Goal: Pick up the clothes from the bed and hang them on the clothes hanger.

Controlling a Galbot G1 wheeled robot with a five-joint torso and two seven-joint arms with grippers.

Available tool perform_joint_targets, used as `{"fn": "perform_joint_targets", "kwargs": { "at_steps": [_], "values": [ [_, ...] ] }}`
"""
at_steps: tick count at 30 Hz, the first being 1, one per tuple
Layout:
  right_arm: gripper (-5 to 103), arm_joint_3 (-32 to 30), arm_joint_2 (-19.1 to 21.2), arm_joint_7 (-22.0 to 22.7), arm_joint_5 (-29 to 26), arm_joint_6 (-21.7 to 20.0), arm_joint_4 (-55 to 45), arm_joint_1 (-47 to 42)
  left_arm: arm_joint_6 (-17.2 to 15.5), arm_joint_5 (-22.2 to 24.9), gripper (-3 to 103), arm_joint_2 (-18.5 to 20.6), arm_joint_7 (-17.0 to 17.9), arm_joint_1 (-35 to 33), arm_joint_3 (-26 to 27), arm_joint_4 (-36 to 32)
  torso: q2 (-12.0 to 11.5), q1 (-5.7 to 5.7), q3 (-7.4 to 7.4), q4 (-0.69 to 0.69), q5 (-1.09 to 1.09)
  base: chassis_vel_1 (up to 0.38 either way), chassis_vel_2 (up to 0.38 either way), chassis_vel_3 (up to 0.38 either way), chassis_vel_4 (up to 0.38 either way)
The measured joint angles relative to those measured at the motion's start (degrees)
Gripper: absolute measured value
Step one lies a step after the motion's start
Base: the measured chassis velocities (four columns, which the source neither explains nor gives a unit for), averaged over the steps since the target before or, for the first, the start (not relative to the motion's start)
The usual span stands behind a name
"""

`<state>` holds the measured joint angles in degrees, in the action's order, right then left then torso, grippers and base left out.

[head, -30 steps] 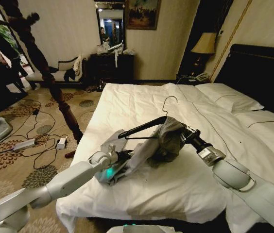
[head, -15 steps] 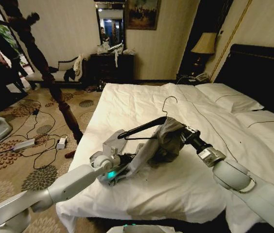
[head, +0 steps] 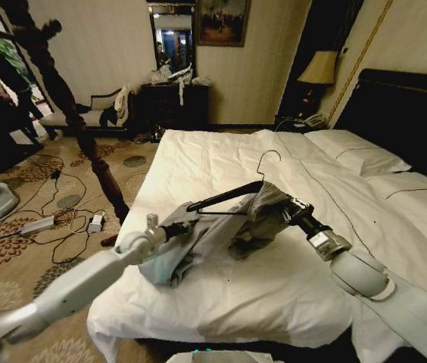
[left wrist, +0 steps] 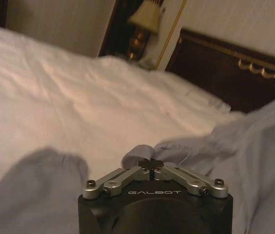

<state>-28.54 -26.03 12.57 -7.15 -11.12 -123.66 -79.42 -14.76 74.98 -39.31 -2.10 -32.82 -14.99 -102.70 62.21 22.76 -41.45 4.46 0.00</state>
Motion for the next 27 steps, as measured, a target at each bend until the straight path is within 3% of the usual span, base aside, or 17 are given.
{"fn": "perform_joint_targets", "kwargs": {
  "at_steps": [7, 12, 14, 16, 24, 27],
  "values": [
    [18, 2.75, -0.65, -0.89, 1.48, -0.04, 2.39, 2.14, -0.56, 5.49, 0, 4.18, 2.05, 2.65, 4.89, -7.79, 0.0, 0.0, 0.0, 0.02, 0.0, 0.0, 0.0, 0.0, 0.0],
    [18, 4.91, -0.85, -1.02, 1.84, -0.43, 3.44, 4.4, -0.87, 8.38, 0, 5.69, 3.49, 5.66, 4.75, -10.62, 0.0, 0.0, 0.0, -0.01, 0.0, 0.0, 0.0, 0.0, 0.0],
    [18, 6.22, -0.89, -1.18, 1.67, -1.61, 3.95, 6.05, -1.05, 10.83, 0, 6.12, 4.67, 9.87, 2.57, -12.67, 0.0, 0.0, 0.0, -0.01, 0.01, 0.0, 0.0, 0.0, 0.0],
    [18, 7.42, -1.19, -0.55, -1.96, -4.03, 3.94, 7.4, -1.49, 12.13, 0, 6.09, 5.12, 12.43, 1.31, -14.35, 0.0, 0.0, 0.0, 0.04, 0.01, 0.0, 0.0, 0.0, 0.0],
    [18, 7.58, -0.9, 1.08, -7.11, -6.71, 5.49, 8.83, -1.96, 12.33, 0, 6.55, 5.43, 12.85, 0.81, -18.45, -0.01, 0.0, 0.0, -0.01, 0.01, 0.0, 0.0, 0.0, 0.0],
    [18, 8.91, -0.8, 1.09, -7.64, -7.47, 3.73, 10.34, -1.82, 10.98, 0, 4.69, 6.19, 14.02, -1.01, -18.08, -0.01, 0.0, 0.0, 0.01, 0.0, 0.0, 0.0, 0.0, 0.0]
  ]
}}
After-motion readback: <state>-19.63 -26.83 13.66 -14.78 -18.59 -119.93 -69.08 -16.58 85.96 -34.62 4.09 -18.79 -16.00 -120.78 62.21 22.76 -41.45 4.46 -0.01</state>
